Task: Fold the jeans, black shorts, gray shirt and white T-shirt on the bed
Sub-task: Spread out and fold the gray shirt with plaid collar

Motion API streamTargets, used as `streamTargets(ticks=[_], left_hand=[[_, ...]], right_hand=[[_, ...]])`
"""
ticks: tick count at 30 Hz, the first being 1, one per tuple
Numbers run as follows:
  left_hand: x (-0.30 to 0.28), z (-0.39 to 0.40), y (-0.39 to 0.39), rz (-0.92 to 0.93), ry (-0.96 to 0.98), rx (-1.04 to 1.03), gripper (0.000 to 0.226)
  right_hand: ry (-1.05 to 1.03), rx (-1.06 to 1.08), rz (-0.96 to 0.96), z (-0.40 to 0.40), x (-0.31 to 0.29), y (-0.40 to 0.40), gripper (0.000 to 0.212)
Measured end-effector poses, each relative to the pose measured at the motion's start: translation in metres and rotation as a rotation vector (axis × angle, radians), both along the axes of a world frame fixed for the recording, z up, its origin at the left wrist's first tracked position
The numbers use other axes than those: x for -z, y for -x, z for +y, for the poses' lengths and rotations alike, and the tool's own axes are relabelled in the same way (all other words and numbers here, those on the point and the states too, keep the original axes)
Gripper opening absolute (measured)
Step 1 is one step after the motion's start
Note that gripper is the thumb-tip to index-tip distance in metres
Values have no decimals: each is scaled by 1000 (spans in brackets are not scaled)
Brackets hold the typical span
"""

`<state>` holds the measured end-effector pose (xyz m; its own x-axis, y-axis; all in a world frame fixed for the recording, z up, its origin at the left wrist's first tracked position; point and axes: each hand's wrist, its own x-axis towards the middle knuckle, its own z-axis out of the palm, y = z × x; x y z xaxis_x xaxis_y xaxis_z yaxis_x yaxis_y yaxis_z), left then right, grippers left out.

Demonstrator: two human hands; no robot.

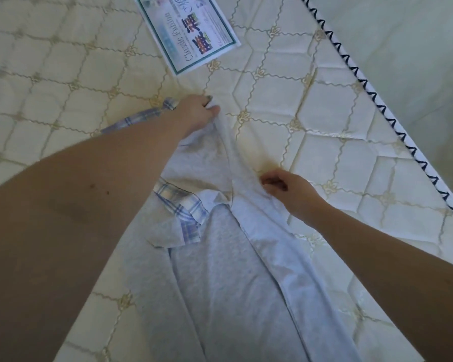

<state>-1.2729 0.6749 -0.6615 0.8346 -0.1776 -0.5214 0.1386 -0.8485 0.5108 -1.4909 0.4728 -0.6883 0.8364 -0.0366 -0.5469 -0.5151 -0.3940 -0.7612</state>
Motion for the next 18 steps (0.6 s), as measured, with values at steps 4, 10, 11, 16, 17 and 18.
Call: streamTargets(ticks=[4,10,11,16,17,18], left_hand=[[-2,-14,-17,-55,-38,-79,51],[13,-18,-15,-42,31,-93,46],[14,-18,-14,-48,32,-90,49],[9,8,-11,41,-42,-23,75],[4,16,-9,122,-114,50,79],[-3,22,-7,199,-219,151,83]], right_hand=[[-63,68,15,-3,4,1,23],[-211,135,42,-2,5,1,34],[-208,140,44,0,5,1,36],[-117,160,8,13,6,4,42],[-84,155,-6,15,6,4,40],[-41,155,-23,18,6,4,36]])
